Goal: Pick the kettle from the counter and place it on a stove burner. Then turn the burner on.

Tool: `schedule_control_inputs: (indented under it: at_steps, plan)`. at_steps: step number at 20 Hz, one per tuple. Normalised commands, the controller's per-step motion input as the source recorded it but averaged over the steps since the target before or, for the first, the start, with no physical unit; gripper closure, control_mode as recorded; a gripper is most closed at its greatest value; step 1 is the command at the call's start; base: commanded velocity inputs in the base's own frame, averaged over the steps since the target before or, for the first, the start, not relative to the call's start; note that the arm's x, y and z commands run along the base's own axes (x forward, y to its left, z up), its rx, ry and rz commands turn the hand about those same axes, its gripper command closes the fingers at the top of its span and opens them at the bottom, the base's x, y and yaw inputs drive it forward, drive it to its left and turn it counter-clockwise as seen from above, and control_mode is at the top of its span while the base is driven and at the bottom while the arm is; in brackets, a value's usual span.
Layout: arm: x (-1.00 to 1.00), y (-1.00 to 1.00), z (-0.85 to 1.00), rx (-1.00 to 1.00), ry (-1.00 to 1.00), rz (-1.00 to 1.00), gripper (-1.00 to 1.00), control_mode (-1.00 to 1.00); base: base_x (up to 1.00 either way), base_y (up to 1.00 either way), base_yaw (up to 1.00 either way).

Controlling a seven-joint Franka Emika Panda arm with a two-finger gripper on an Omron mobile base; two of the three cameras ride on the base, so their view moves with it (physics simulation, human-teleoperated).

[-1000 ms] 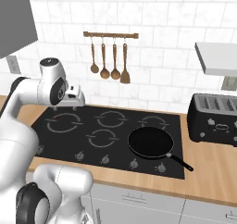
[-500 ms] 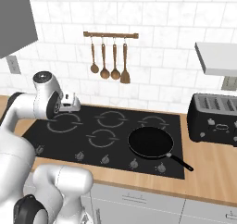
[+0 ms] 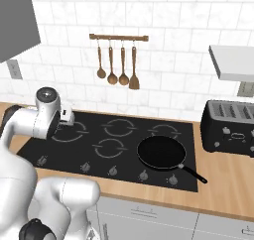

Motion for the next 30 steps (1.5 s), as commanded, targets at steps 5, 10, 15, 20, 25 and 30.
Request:
schedule_control_inputs:
  at_steps: [5, 10, 15, 20, 25, 30]
  plan:
    - [-0.21, 0.44, 0.0, 0.13, 0.0, 0.15, -1.0, -1.0, 0.0, 0.0, 0.0]
    - [-0.43, 0.34, 0.0, -0.03, 0.0, 0.26, -1.0, -1.0, 0.0, 0.0, 0.0]
    - [-0.21, 0.4, 0.02, -0.07, 0.0, 0.25, -1.0, -1.0, 0.0, 0.0, 0.0]
    - [-0.05, 0.43, 0.0, -0.07, -0.01, 0.21, -1.0, -1.0, 0.0, 0.0, 0.0]
    - [0.0, 0.46, 0.0, -0.07, 0.0, 0.17, -1.0, -1.0, 0.0, 0.0, 0.0]
    - [0.0, 0.56, 0.0, -0.1, 0.0, 0.13, -1.0, -1.0, 0.0, 0.0, 0.0]
